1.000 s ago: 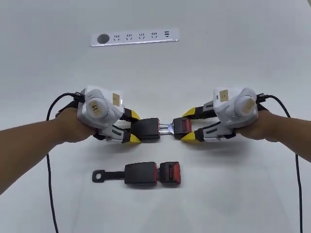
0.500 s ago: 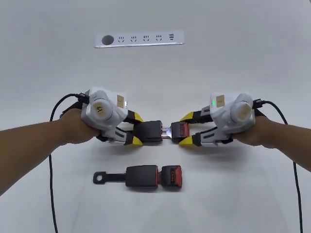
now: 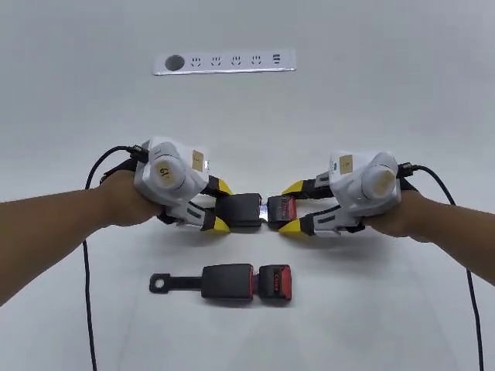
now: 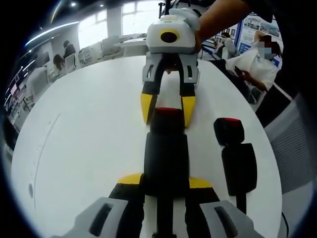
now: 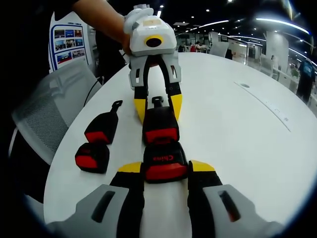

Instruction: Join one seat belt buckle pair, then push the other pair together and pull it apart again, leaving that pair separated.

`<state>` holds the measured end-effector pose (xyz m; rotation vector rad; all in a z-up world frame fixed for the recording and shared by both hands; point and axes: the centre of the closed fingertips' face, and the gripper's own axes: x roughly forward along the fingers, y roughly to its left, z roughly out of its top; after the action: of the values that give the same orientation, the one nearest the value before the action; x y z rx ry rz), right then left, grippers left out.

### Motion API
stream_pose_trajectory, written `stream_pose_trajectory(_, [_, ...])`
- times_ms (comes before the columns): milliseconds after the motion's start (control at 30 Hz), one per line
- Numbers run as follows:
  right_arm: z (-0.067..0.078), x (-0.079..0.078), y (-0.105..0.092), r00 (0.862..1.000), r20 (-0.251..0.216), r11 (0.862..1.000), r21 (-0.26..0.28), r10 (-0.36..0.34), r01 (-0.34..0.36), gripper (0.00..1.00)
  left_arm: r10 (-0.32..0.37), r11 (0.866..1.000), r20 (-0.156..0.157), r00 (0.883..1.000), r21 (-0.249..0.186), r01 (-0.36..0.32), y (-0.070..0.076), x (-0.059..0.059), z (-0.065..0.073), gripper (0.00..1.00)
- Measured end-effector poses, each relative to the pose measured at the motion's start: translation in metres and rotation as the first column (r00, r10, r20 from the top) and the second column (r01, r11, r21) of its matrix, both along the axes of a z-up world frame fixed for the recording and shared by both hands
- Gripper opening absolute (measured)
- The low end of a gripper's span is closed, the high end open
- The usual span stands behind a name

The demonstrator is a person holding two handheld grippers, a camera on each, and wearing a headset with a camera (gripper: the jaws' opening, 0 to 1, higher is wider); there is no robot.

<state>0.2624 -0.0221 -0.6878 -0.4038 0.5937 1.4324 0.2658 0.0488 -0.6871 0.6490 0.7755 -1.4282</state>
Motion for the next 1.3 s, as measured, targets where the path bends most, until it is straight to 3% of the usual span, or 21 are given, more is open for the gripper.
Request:
stream_pose_trajectory(433, [-0.0041, 0.0061, 0.0047, 1.000, 0.007, 0.999, -0.034, -0.007, 0.007, 0.31, 0.012, 1.000, -0.009, 1.000, 0.000, -0.012, 0.0007, 0.0001, -0.0015, 0.31])
stream_pose_trajectory(1300, [-0.0005, 0.0033, 0.0060, 1.000, 0.021, 0.998, -0.055, 0.018, -0.017, 0.31, -0.018, 1.000, 0.001, 1.000, 0.020, 0.018, 0.0009, -0.0006, -0.0022, 0.32])
